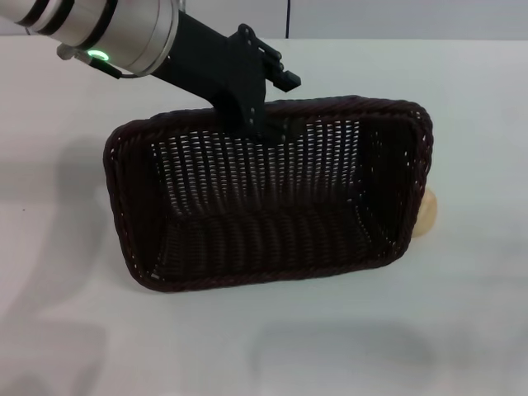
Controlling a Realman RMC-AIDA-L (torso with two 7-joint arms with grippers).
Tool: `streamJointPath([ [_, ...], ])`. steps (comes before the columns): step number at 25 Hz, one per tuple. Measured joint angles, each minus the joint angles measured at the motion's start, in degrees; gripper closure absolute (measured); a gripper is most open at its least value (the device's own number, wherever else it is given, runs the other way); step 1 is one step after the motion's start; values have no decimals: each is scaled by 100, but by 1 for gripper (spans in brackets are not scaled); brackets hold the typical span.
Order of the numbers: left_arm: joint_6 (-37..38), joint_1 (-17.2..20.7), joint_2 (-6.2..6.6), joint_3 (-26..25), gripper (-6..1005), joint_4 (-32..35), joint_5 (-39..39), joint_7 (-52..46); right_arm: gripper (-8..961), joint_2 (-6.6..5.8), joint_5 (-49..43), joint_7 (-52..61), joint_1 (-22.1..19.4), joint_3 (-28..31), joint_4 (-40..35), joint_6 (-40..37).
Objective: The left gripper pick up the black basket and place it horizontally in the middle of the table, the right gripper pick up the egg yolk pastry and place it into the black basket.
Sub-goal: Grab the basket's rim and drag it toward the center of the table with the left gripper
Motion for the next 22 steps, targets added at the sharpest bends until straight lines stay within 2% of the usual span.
streamJointPath([
  [5,112,21,-7,-2,422,-67,-51,62,434,-3,-3,-96,-5,-33,0,-8],
  [15,725,37,-8,-71,424,-91,-447,210,434,4,16,-139,-4,-135,17,-135],
  [22,1289,151,17,-543,425,232,-1110,545,434,4,21,-140,-13,-142,31,-143],
])
